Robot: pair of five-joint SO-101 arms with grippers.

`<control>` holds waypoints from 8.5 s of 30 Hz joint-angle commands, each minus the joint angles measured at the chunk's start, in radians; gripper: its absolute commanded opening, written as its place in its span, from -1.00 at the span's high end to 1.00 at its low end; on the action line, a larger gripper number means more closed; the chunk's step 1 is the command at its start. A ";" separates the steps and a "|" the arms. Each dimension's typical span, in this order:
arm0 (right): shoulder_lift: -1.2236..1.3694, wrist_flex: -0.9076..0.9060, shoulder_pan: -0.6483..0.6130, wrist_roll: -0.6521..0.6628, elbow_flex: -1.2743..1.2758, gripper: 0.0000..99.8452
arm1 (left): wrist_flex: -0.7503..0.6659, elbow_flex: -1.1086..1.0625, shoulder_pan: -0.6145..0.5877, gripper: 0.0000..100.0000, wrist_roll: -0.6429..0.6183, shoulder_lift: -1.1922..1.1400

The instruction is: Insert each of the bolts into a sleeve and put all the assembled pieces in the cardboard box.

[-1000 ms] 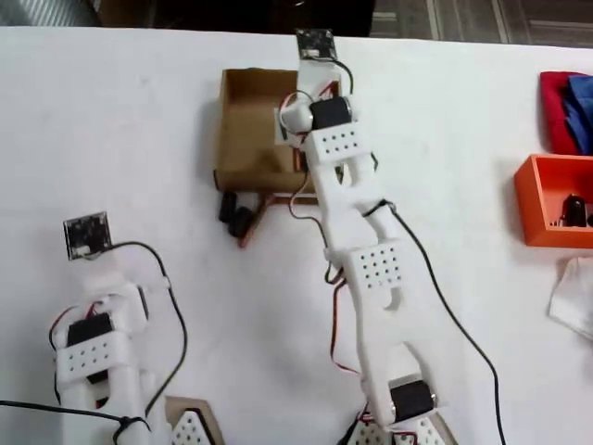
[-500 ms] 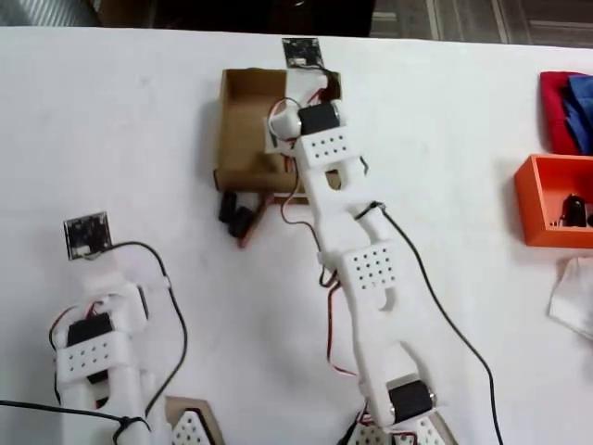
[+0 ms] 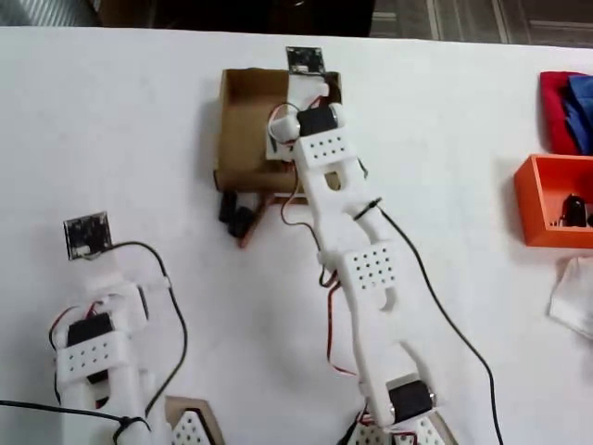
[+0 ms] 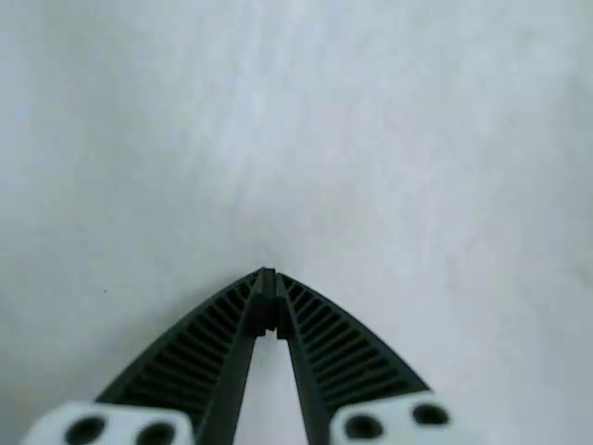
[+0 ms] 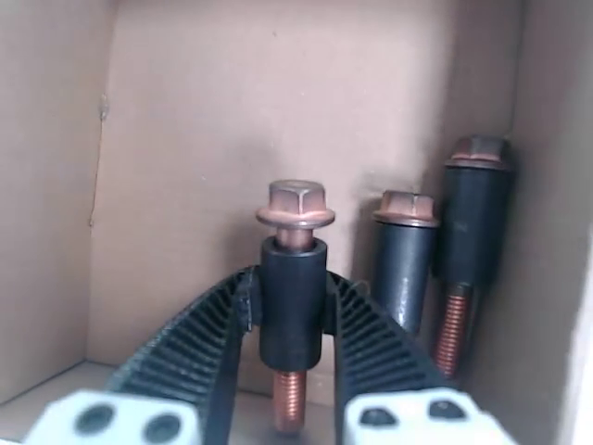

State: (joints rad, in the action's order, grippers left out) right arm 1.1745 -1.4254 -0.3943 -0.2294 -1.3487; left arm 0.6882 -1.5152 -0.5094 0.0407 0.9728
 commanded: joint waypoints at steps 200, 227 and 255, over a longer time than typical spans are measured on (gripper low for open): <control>-1.471 0.398 0.116 0.454 2.064 0.96 | 0.388 0.456 0.184 0.68 0.391 -0.123; -1.724 0.588 0.618 0.199 2.159 0.96 | 0.523 1.621 0.738 0.68 0.103 -1.369; -1.715 0.588 0.618 0.199 2.159 0.96 | 0.641 1.880 0.736 0.95 0.110 -1.636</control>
State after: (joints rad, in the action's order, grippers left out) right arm -0.5424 -0.8347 0.2133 -0.0207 0.8439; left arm 1.3019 0.3307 0.2271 0.1481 -0.6736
